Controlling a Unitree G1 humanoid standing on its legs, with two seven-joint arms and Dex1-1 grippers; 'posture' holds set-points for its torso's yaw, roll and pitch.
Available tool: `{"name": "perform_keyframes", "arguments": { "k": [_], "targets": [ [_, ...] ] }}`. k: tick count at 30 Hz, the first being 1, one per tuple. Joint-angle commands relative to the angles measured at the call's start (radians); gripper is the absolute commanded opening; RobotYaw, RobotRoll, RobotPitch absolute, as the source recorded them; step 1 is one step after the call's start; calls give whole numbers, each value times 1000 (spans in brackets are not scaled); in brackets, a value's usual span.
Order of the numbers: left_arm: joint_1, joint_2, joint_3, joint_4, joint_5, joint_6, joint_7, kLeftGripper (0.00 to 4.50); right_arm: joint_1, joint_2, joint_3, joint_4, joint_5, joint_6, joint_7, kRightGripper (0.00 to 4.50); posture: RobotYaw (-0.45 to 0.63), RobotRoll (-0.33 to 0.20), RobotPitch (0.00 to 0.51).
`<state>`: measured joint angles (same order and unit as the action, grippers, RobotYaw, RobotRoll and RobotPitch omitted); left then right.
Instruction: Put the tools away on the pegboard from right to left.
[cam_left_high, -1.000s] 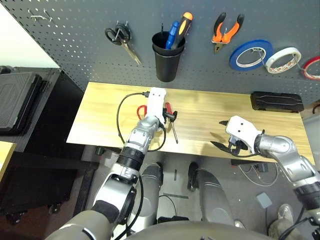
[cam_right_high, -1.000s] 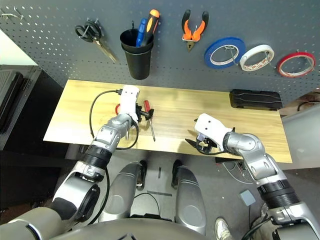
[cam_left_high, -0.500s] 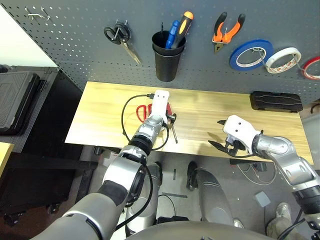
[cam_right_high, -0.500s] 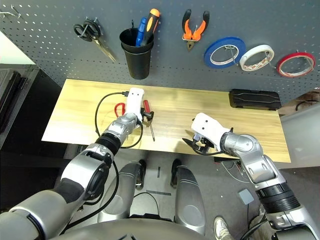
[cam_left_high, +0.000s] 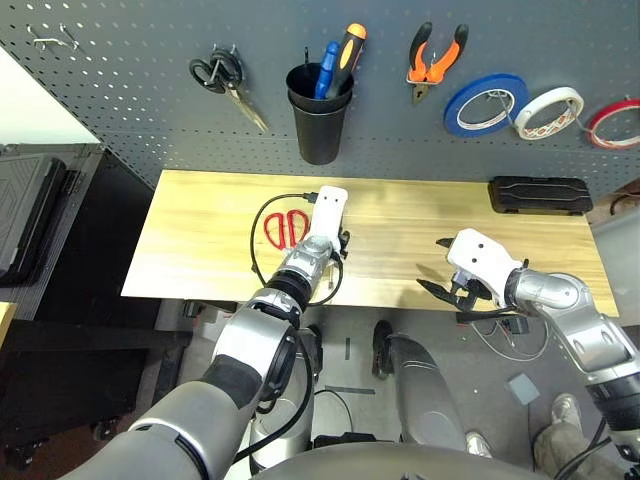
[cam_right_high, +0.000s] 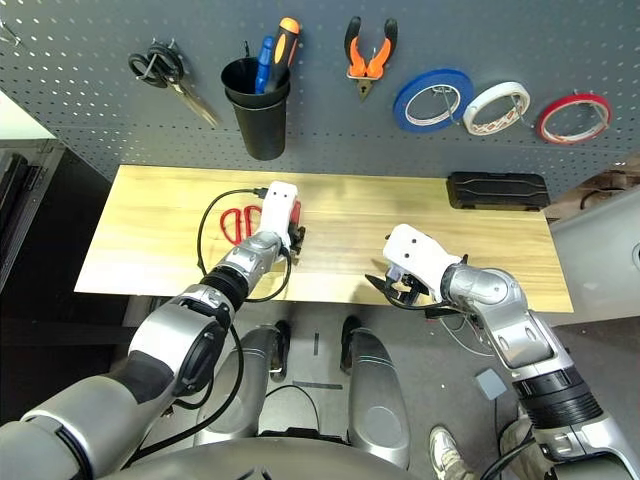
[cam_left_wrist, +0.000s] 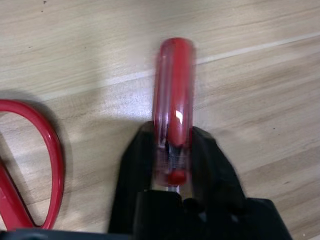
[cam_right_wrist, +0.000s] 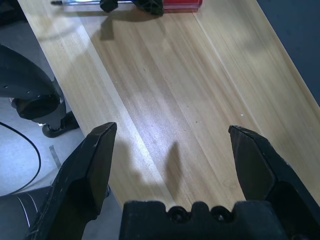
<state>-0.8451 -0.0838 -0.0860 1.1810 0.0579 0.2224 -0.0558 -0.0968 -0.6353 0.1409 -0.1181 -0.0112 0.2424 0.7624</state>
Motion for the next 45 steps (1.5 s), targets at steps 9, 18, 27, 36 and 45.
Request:
{"name": "perform_keyframes", "arguments": {
  "k": [9, 18, 27, 36, 45],
  "targets": [
    [266, -24, 44, -470, -37, 201, 42, 870, -21, -14, -38, 147, 90, -220, 118, 4500, 165, 0, 281],
    [540, -62, 37, -1068, -57, 358, 88, 870, -168, 17, -25, 415, 78, -392, 175, 4500, 256, 0, 283],
    [693, -47, 34, -1428, -124, 397, 105, 870, -280, 55, -42, 628, 95, -502, 222, 4500, 337, 0, 278],
    [768, -8, 56, -1620, -161, 394, 113, 870, -365, 77, -65, 792, 114, -579, 246, 4500, 381, 0, 255],
    [713, 16, 53, -1780, -227, 338, 63, 870, -360, 97, -170, 789, 275, -598, 348, 4500, 394, 0, 233]
  ]
}}
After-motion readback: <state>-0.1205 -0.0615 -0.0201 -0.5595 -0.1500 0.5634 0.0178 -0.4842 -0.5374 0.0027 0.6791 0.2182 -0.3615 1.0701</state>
